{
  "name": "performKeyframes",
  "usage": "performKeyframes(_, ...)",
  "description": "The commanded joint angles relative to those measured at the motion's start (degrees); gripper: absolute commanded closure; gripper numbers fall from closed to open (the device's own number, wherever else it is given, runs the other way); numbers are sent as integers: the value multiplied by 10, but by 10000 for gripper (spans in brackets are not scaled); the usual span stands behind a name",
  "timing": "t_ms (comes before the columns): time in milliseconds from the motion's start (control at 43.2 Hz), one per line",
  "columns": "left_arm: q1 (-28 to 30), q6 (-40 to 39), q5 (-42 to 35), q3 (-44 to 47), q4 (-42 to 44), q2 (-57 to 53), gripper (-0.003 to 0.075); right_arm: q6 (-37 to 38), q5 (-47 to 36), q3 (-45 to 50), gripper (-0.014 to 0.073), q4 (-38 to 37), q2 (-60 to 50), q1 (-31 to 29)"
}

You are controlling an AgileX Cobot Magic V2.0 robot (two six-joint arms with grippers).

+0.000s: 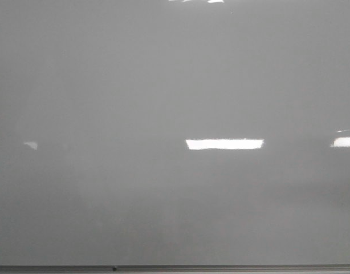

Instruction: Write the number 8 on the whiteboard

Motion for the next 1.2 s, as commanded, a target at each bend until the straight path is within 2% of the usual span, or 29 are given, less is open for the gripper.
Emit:
performKeyframes(0,1,-3,-77,1,-5,-11,739,-2,-59,-25,662,-5,-10,0)
performKeyframes(116,1,-3,-120,1,-5,-11,739,-2,-54,-61,660,-5,-10,0)
performKeyframes(255,1,-10,-232,-3,-5,-11,739,-2,-22,-121,660,-5,-10,0)
performKeyframes(301,1,-11,-245,-18,-5,-11,739,-2,-9,-142,660,-5,-5,0)
performKeyframes(440,1,-11,-131,-116,-5,26,739,-2,34,-215,660,-5,49,0)
performKeyframes(556,1,-11,-36,-191,-5,104,739,-2,64,-271,660,-5,122,0)
performKeyframes(625,1,-11,-3,-224,-5,160,739,-2,72,-293,660,-5,165,0)
performKeyframes(764,1,-11,12,-256,-5,239,739,-2,70,-307,660,-5,217,0)
performKeyframes(880,1,-11,12,-256,-10,256,720,-2,71,-306,644,-5,230,0)
performKeyframes(949,1,-11,12,-254,-21,257,645,-2,69,-305,567,-5,230,0)
performKeyframes(1019,1,-11,11,-250,-29,257,489,-2,69,-305,432,-5,230,0)
performKeyframes(1088,1,-11,11,-249,-32,257,294,-2,69,-305,286,-5,230,0)
performKeyframes(1135,1,-11,11,-249,-40,257,199,-2,70,-305,195,-5,230,0)
performKeyframes(1181,1,-11,10,-249,-42,257,137,-2,71,-305,120,-5,230,0)
